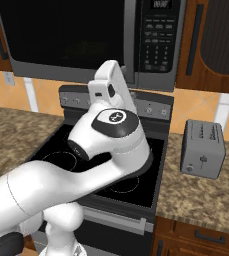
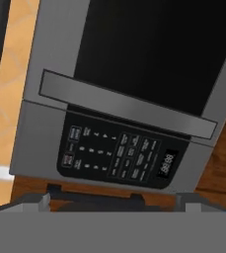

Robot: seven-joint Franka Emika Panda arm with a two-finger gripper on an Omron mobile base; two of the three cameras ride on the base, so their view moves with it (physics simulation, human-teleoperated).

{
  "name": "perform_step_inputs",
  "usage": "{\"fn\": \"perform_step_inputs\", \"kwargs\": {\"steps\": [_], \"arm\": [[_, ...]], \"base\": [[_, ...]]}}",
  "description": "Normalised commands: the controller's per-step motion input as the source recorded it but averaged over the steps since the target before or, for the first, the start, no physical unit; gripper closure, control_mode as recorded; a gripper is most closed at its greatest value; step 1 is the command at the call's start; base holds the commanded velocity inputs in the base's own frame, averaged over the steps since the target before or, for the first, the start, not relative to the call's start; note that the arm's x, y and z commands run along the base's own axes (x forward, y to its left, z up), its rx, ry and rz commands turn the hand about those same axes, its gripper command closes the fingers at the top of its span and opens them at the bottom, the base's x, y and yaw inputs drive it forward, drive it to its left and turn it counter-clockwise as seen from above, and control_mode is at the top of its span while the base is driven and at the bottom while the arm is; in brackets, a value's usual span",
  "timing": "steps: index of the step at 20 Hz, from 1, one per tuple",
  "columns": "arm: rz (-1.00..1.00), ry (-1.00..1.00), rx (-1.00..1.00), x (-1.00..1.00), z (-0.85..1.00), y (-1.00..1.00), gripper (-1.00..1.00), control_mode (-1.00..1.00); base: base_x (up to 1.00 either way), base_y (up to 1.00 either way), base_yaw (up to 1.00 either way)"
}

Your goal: Pick the corn from the sink and place it in the bowl. Then pick the bowl and place it in the microwave. Then close the microwave door and press the start button.

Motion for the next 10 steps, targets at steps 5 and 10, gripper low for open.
{"fn": "perform_step_inputs", "kwargs": {"steps": [5, 10], "arm": [[0.0, -0.03, 0.02, -0.29, 0.0, 0.0, -1.0, -1.0], [0.0, -0.01, 0.1, -0.33, 0.31, 0.15, -1.0, -1.0]], "base": [[0.0, 0.0, 0.0], [0.0, 0.0, 0.0]]}}
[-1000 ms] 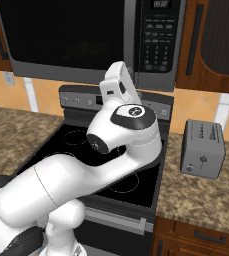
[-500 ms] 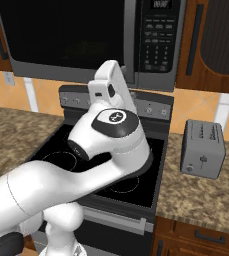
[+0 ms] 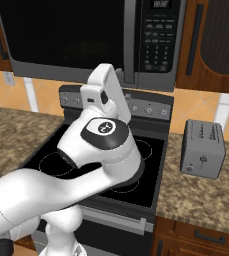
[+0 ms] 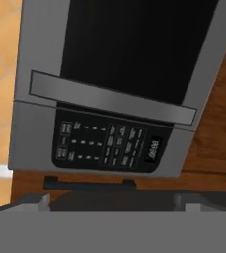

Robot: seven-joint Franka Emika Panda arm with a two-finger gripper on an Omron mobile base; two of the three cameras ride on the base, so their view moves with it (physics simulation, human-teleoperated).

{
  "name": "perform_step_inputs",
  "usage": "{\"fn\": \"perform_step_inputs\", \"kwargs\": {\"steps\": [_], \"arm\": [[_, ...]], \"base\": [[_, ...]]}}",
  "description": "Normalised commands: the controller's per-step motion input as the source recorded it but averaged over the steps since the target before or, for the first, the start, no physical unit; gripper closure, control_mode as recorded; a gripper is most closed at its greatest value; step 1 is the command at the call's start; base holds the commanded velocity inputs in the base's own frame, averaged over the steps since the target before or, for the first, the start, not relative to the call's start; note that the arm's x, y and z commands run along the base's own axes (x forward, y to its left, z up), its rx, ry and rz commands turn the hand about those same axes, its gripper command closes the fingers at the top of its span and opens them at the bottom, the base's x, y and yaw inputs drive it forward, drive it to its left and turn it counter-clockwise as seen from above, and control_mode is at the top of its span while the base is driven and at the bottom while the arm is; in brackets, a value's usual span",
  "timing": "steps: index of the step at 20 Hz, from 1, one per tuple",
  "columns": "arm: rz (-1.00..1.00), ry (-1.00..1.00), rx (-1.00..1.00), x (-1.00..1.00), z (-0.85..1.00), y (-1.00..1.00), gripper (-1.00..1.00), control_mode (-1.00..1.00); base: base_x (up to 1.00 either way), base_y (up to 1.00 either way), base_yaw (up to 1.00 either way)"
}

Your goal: Pick the corn from the sink and place it in the bowl. Then pick the bowl and place it in the microwave. Then close the microwave door and press the start button.

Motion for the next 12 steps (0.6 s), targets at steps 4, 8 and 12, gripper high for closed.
{"fn": "perform_step_inputs", "kwargs": {"steps": [4, 8, 12], "arm": [[0.0, 0.02, 0.1, -0.27, 0.16, 0.17, -1.0, -1.0], [0.08, -0.02, 0.0, -0.4, 0.0, 0.03, -1.0, -1.0], [0.22, -0.05, 0.0, -0.7, -0.01, 0.04, -1.0, -1.0]], "base": [[0.0, 0.0, 0.0], [0.0, 0.0, 0.0], [0.0, 0.0, 0.0]]}}
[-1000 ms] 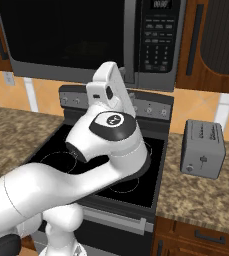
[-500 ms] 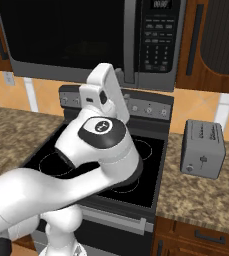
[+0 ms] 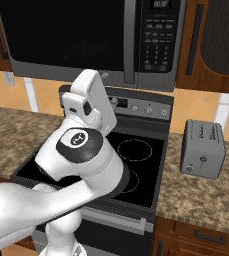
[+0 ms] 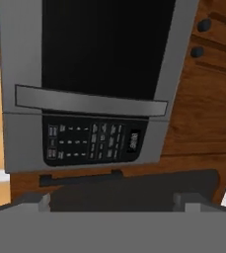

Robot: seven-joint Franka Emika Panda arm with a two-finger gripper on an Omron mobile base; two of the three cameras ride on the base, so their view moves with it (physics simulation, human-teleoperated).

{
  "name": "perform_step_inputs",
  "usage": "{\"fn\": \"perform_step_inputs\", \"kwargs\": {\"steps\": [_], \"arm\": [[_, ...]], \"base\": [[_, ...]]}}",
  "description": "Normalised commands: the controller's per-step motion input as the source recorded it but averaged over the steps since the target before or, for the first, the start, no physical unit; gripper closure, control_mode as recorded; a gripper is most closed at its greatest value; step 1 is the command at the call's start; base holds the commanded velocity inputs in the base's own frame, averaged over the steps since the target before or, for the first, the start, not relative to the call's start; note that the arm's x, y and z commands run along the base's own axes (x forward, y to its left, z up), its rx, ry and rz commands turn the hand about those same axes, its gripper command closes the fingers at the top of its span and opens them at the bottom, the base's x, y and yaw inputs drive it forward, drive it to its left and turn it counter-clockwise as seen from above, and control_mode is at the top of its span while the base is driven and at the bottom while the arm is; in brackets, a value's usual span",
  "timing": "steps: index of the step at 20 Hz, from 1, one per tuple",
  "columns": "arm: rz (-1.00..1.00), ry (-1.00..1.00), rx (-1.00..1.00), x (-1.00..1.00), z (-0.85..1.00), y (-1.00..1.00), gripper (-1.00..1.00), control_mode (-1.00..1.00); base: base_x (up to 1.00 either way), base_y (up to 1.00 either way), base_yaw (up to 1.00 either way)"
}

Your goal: Pick the corn from the sink and place it in the bowl. Then pick the bowl and place it in the microwave. Then close the microwave door and press the start button.

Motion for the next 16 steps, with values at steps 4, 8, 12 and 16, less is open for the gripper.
{"fn": "perform_step_inputs", "kwargs": {"steps": [4, 8, 12, 16], "arm": [[0.47, 0.13, 0.07, 0.67, -0.31, -0.18, -1.0, -1.0], [0.55, 0.06, 0.19, 0.37, -0.26, -0.57, -1.0, -1.0], [0.54, 0.0, 0.24, 0.0, -0.04, -0.57, -1.0, -1.0], [0.54, 0.0, 0.08, 0.05, 0.12, -0.53, -1.0, -1.0]], "base": [[0.0, 0.0, 0.0], [0.0, 0.0, 0.0], [0.0, 0.0, 0.0], [0.0, 0.0, 0.0]]}}
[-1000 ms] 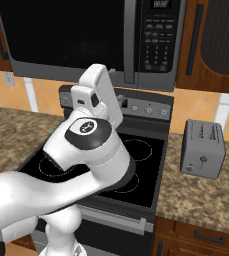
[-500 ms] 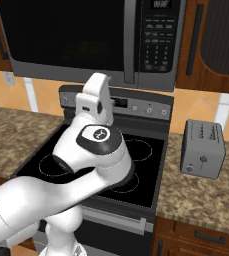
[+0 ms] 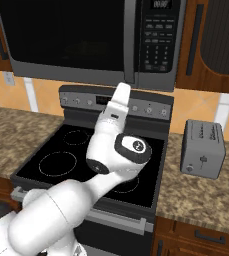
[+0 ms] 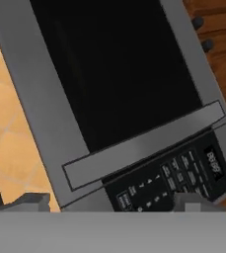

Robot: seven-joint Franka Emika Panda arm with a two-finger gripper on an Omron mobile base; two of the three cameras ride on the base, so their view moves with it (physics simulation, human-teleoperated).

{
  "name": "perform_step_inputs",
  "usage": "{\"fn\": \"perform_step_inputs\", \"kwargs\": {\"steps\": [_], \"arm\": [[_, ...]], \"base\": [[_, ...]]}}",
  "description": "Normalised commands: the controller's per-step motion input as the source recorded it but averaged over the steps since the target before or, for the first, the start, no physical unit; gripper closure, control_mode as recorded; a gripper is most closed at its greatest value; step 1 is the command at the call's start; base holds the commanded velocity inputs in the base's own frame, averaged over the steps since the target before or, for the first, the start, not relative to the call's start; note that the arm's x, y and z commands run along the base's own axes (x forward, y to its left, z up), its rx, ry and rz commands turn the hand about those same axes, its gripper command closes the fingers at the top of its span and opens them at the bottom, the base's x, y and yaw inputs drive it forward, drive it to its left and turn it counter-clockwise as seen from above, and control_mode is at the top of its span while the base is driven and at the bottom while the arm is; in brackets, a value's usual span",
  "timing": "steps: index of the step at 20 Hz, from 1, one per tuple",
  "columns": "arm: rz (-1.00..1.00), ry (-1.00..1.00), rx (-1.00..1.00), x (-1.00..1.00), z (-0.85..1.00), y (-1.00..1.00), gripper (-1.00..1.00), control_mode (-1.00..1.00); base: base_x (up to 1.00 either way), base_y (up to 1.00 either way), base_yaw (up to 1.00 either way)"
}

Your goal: Pick the corn from the sink and place it in the bowl. Then pick the bowl and place it in the microwave. Then close the microwave door and press the start button.

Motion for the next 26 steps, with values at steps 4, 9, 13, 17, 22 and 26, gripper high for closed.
{"fn": "perform_step_inputs", "kwargs": {"steps": [4, 9, 13, 17, 22, 26], "arm": [[0.4, 0.0, 0.02, 0.0, 0.41, -0.71, -1.0, -1.0], [0.27, 0.0, 0.0, -0.07, 0.4, -0.68, -1.0, -1.0], [0.3, 0.01, 0.0, 0.1, 0.05, -0.67, -1.0, -1.0], [0.29, 0.01, 0.0, 0.06, 0.2, -0.56, -1.0, -1.0], [0.26, 0.0, 0.0, 0.0, 0.49, -0.22, -1.0, -1.0], [0.27, 0.0, 0.0, 0.0, 0.11, -0.37, -1.0, -1.0]], "base": [[0.0, 0.0, 0.0], [0.0, 0.0, 0.0], [0.0, 0.0, 0.0], [0.0, 0.0, 0.0], [0.0, 0.0, 0.0], [0.0, 0.0, 0.0]]}}
